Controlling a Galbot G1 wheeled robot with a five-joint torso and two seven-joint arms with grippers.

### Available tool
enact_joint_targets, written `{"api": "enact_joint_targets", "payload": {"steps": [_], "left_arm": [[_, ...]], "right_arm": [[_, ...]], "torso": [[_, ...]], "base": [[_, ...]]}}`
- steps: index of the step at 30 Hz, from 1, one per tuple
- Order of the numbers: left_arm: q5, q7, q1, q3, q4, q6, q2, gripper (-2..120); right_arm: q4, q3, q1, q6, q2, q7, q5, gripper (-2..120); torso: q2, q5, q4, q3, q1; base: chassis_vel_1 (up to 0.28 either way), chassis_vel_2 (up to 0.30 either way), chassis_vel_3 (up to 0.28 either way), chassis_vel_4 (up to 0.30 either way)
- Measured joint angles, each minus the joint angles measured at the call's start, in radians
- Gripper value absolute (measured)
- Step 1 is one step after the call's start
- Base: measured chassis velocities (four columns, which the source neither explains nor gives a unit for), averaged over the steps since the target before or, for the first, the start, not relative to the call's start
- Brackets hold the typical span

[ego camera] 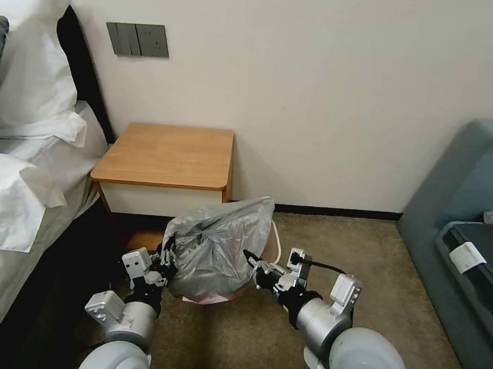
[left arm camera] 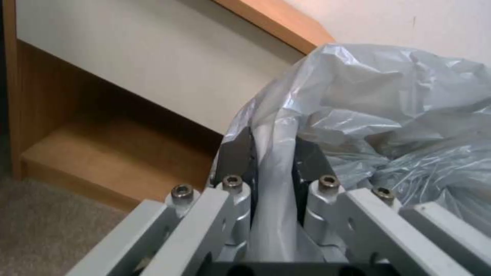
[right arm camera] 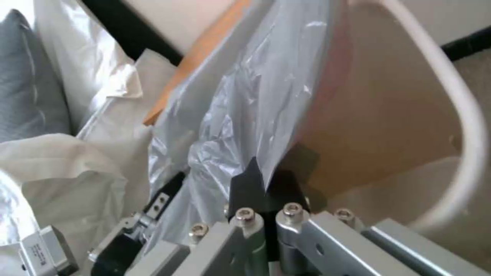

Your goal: Pick up the garbage bag from the table and place it over the trash can.

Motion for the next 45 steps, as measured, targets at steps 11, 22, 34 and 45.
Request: {"api": "enact_joint_targets", "payload": {"steps": [11, 22, 34, 45], "left_arm": [[-0.060, -0.031, -0.027, -0.030, 0.012, 0.012, 0.001, 8], [-0.096, -0.036, -0.041, -0.048, 0.006, 0.013, 0.008, 8], [-0.116, -0.036, -0.047, -0.060, 0.014, 0.003, 0.018, 8], [-0.118, -0.054, -0.059, -0.071, 0.024, -0.009, 0.018, 8]], "right_arm": [[0.032, 0.061, -0.025, 0.035, -0.016, 0.035, -0.026, 0], [0.035, 0.078, -0.031, 0.047, -0.004, 0.061, -0.042, 0], [0.069, 0.088, -0.048, 0.069, 0.001, 0.077, -0.046, 26], [0.131, 0.102, -0.117, 0.138, 0.007, 0.046, -0.051, 65]], "torso": [[0.000, 0.0000, 0.0000, 0.000, 0.000], [0.000, 0.0000, 0.0000, 0.000, 0.000], [0.000, -0.0001, 0.0000, 0.000, 0.000], [0.000, -0.0001, -0.0001, 0.000, 0.000]], "base": [[0.000, 0.000, 0.000, 0.000], [0.000, 0.000, 0.000, 0.000], [0.000, 0.000, 0.000, 0.000], [0.000, 0.000, 0.000, 0.000]]}}
